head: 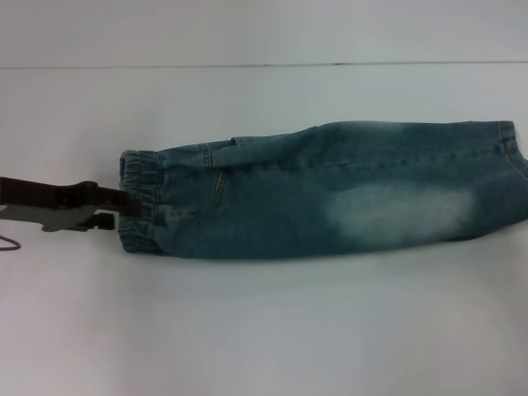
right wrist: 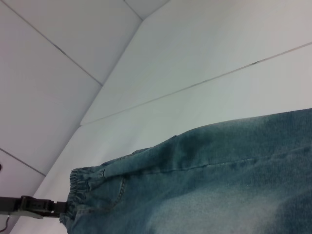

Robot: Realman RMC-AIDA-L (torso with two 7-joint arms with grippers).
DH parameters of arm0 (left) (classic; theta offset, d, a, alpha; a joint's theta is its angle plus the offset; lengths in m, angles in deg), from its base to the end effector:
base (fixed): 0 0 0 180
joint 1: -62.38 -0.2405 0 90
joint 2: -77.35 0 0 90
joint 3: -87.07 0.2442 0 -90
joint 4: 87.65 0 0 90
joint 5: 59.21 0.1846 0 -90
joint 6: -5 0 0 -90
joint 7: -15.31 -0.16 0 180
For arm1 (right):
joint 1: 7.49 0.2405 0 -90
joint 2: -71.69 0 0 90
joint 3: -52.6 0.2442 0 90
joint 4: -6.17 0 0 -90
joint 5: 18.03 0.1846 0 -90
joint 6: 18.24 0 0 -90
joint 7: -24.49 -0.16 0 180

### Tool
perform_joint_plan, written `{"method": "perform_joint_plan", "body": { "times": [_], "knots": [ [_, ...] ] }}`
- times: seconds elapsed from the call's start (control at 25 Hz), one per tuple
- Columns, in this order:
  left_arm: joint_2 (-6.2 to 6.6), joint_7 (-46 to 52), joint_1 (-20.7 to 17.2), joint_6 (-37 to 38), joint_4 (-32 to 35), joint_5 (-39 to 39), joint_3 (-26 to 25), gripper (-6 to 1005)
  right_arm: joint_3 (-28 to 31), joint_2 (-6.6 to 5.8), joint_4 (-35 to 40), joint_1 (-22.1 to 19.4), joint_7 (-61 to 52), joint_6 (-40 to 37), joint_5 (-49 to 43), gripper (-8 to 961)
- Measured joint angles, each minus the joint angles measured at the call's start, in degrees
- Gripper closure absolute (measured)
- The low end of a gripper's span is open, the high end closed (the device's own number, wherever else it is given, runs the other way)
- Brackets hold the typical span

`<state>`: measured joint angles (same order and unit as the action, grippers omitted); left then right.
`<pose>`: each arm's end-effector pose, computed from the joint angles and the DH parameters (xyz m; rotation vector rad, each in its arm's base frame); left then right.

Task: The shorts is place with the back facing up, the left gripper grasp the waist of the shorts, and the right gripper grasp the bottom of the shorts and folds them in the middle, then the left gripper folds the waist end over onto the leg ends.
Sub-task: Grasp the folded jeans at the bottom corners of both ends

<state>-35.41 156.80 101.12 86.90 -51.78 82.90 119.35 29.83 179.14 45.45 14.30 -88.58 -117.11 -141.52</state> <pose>-0.2803 0.3441 0.0205 -2.1287 -1.9270 -0.2682 0.3194 0.2727 0.0946 -2.2733 1.5319 0.7124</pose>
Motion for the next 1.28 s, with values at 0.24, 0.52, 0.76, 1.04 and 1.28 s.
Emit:
{"method": "perform_joint_plan", "body": {
  "times": [0.24, 0.52, 0.76, 1.04, 1.28],
  "knots": [
    [0.48, 3.0, -0.4, 0.7, 0.4, 1.1, -0.4, 378, -0.1, -0.04, 0.0, 0.0, 0.0, 0.0, 0.0, 7],
    [0.44, 4.0, -0.3, 1.4, -0.2, 1.7, -0.1, 283, -0.2, -0.05, 0.0, 0.0, 0.2, 0.0, 0.0, 7],
    [0.25, 4.0, -0.1, 0.8, -1.7, 1.7, 0.0, 286, -0.3, -0.05, 0.0, 0.0, 0.2, 0.1, 0.0, 6],
    [-0.14, 3.8, 0.2, -1.1, -3.1, 1.4, -0.1, 291, -0.3, -0.05, 0.0, 0.0, 0.3, 0.0, 0.0, 6],
    [-0.47, 3.6, 0.4, -2.2, -3.8, 1.3, 0.0, 295, -0.3, -0.05, 0.0, -0.1, 0.3, -0.2, 0.0, 7]
  ]
}}
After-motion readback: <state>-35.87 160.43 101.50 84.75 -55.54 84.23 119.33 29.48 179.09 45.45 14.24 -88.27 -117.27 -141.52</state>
